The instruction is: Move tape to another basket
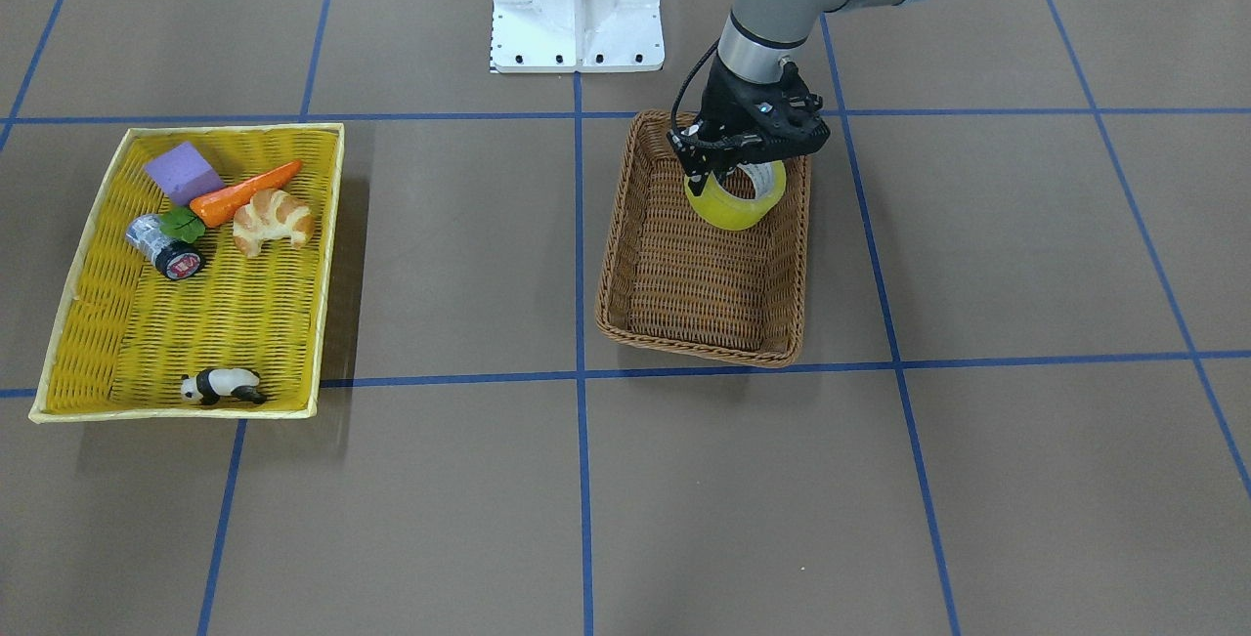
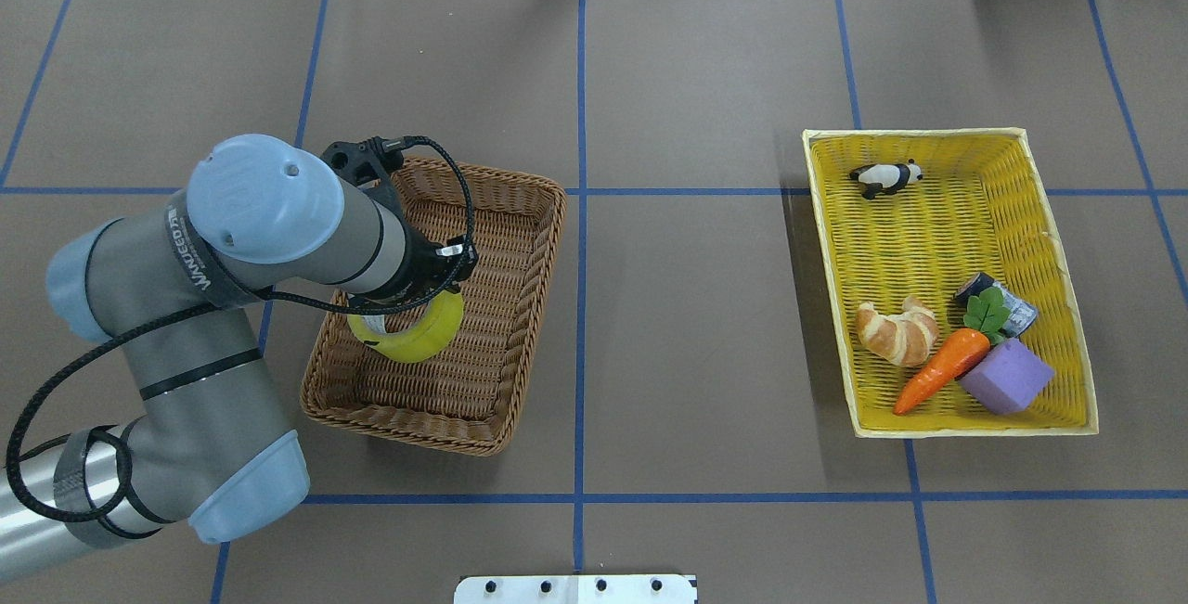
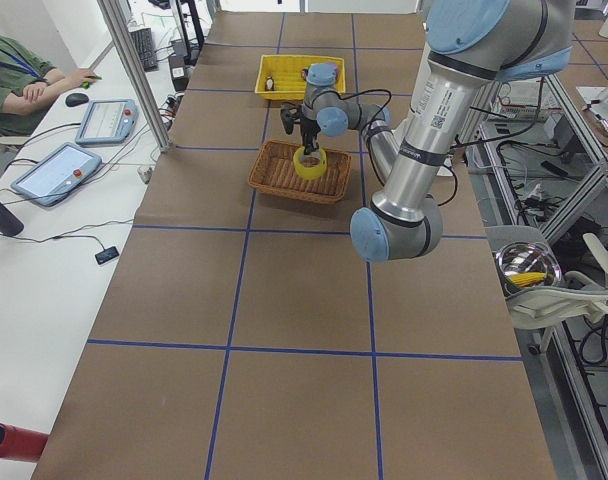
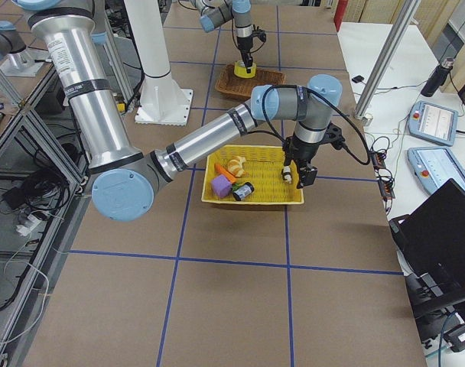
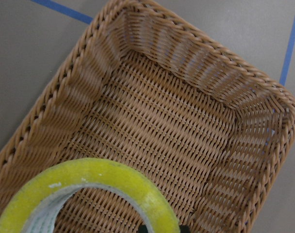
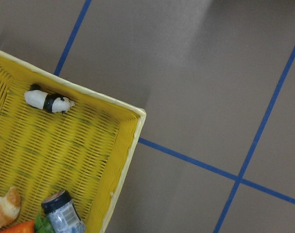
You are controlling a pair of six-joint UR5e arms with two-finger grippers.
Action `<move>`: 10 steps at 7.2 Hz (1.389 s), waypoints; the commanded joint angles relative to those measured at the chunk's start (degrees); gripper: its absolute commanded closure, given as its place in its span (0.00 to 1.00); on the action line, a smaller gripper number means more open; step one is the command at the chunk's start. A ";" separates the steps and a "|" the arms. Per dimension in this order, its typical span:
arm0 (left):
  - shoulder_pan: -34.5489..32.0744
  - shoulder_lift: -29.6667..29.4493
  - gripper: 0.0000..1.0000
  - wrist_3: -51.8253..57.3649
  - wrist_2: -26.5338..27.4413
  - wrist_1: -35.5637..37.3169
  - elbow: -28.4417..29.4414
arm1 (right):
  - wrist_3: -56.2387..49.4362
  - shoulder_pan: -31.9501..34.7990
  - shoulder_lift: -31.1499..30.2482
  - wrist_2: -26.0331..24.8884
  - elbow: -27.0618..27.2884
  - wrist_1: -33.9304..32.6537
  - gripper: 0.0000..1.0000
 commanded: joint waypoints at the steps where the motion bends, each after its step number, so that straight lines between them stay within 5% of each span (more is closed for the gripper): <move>1: 0.99 -1.58 1.00 0.06 1.83 0.63 3.30 | -0.84 0.24 -0.73 0.19 0.47 -1.93 0.00; 2: 0.99 -2.98 1.00 0.06 3.14 0.63 5.93 | -0.66 0.24 -1.26 0.19 0.47 -1.75 0.00; 3: 0.99 -4.03 0.10 0.06 4.54 0.63 7.96 | -0.48 0.24 -2.57 0.19 0.30 -1.67 0.00; 5: 0.47 -3.35 0.02 5.89 4.99 1.07 6.33 | 0.13 0.33 -6.78 1.50 0.03 4.55 0.00; 8: -4.95 3.84 0.02 20.64 5.96 14.03 -12.34 | 2.51 0.33 -8.21 -1.19 -2.34 10.46 0.00; 10: -10.23 11.74 0.02 31.01 4.74 14.26 -16.54 | 2.95 0.50 -10.04 -3.94 -7.06 18.13 0.00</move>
